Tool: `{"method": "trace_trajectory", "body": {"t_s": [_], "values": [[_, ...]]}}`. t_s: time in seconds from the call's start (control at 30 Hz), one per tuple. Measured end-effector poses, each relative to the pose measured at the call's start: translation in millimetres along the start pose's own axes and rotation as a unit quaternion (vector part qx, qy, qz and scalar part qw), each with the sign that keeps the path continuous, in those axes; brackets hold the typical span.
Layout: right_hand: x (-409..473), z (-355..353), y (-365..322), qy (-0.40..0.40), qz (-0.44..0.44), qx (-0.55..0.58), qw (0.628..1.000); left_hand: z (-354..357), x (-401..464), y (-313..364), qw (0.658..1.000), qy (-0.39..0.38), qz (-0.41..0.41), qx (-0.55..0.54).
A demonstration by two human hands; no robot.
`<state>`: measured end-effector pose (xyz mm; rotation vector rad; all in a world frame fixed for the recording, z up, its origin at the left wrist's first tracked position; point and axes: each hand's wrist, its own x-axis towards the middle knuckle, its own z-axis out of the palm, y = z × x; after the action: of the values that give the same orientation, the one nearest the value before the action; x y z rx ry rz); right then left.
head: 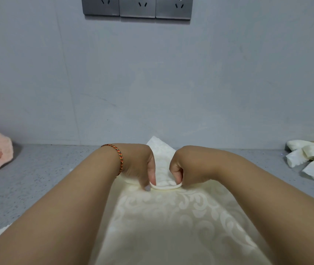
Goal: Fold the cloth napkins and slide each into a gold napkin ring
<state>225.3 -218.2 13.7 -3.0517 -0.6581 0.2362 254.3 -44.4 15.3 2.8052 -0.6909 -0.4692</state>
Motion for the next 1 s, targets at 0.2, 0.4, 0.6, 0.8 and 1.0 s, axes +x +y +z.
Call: {"method": "trace_trajectory", "body": {"t_s": [0.2,0.4,0.6,0.8,1.0], "values": [[-7,-8,4,-0.027,0.031,0.056,0.998,-2,1,-5,0.999,-0.032,-0.003,-0.04],[-3,0,14,-0.052,0.033,0.054,0.997,4,9,-8,0.998,-0.029,-0.042,0.03],[5,-6,13,-0.098,0.044,0.02,0.994,3,8,-5,0.995,-0.043,-0.056,0.066],[6,-11,12,-0.134,0.021,0.014,0.991,-1,5,1,0.992,-0.062,-0.06,0.087],[-14,4,9,-0.022,0.014,-0.013,1.0,17,-18,-5,0.999,0.05,-0.008,0.019]]}}
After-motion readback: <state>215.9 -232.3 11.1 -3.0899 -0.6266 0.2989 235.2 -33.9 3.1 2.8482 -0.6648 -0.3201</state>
